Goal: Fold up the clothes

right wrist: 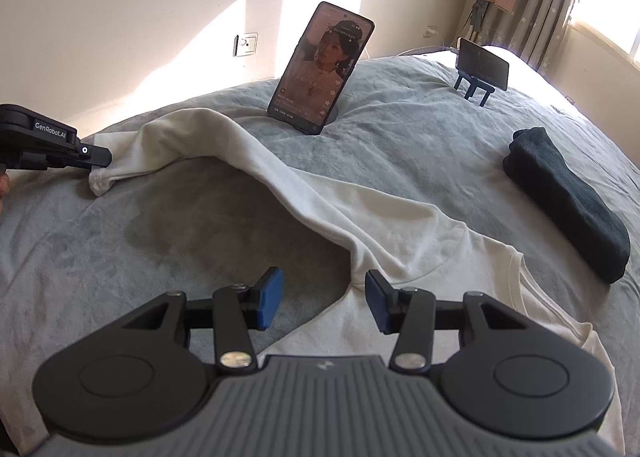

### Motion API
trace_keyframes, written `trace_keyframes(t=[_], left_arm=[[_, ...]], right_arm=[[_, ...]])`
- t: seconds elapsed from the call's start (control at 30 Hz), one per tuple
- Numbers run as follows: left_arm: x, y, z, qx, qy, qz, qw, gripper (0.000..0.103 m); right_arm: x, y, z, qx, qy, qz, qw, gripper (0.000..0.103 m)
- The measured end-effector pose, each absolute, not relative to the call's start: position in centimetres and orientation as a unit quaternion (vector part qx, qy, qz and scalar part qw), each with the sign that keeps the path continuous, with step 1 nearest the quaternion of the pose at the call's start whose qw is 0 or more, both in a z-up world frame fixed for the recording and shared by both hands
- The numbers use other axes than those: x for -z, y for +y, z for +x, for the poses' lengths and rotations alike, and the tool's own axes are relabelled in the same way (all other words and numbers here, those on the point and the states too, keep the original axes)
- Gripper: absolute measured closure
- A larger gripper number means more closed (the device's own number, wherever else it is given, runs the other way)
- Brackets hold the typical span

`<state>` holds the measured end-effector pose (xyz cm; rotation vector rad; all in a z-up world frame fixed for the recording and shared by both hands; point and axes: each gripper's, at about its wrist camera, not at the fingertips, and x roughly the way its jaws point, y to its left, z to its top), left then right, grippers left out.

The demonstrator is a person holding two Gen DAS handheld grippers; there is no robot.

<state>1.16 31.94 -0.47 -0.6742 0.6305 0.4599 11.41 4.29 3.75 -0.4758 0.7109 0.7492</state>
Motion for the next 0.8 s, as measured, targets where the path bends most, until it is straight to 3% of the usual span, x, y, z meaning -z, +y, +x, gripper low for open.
trace_keyframes(t=[0.3, 0.53, 0.8], left_arm=[[-5.3, 36.2, -0.1, -0.207, 0.262, -0.274, 0.902, 0.097], [-2.2, 37.9, 1.4, -0.248, 0.354, -0.239, 0.87, 0.093], [-4.5, 35.5, 0.6, -0.227, 0.299, -0.21, 0.902, 0.081]], right_arm=[[-3.2, 3.6, 12.9, -0.351, 0.351, -0.188, 0.847, 0.054], [-2.5, 3.3, 13.7, -0.36, 0.365, -0.148, 0.846, 0.054], [-2.6, 1.8, 15.5, -0.331, 0.359, -0.105, 0.866, 0.054]])
